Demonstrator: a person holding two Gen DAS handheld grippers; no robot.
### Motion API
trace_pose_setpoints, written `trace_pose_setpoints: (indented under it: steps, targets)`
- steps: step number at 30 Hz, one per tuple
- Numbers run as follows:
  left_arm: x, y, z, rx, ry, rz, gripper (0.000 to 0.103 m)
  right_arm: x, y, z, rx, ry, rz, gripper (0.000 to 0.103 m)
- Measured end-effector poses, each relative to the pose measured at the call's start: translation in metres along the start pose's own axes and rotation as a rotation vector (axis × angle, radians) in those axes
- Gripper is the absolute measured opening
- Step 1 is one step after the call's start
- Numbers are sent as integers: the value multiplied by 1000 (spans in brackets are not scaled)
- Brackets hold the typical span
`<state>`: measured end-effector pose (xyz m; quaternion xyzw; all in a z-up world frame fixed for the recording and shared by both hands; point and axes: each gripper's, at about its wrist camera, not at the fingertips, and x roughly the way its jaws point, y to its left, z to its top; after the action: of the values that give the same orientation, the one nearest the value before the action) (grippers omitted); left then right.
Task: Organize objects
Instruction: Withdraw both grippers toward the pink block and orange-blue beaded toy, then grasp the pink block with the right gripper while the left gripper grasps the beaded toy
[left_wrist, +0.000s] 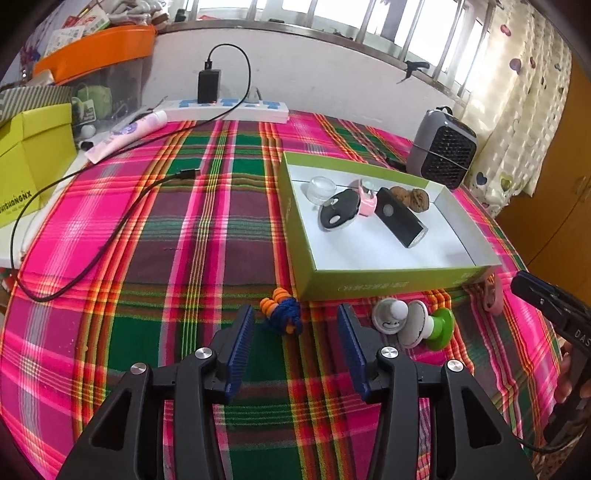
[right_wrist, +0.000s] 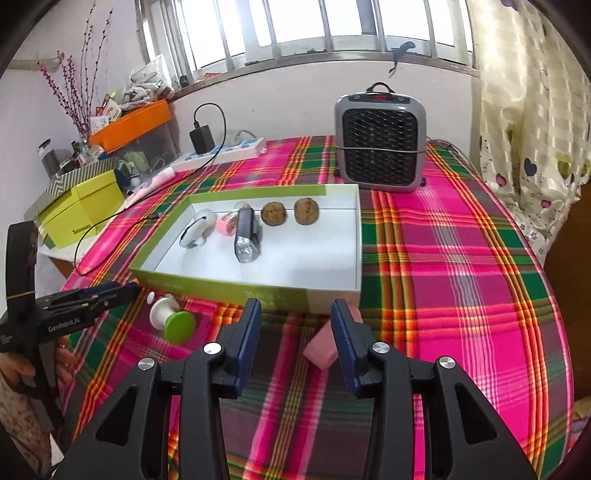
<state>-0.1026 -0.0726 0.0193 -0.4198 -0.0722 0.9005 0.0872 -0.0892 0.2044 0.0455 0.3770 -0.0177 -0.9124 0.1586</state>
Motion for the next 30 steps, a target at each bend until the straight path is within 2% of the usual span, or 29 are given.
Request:
trace_pose_setpoints:
  steps: [9, 17, 30]
  targets:
    - [10, 2, 1, 2, 20, 21, 45, 3, -14, -11, 46, 30, -15, 41]
    - [13, 1, 4, 1, 12, 27, 45, 16, -10, -10, 51, 63, -29, 41]
    - [15, -1, 6, 16, 2, 51, 45, 31, -12, -14, 60, 121, -112, 41]
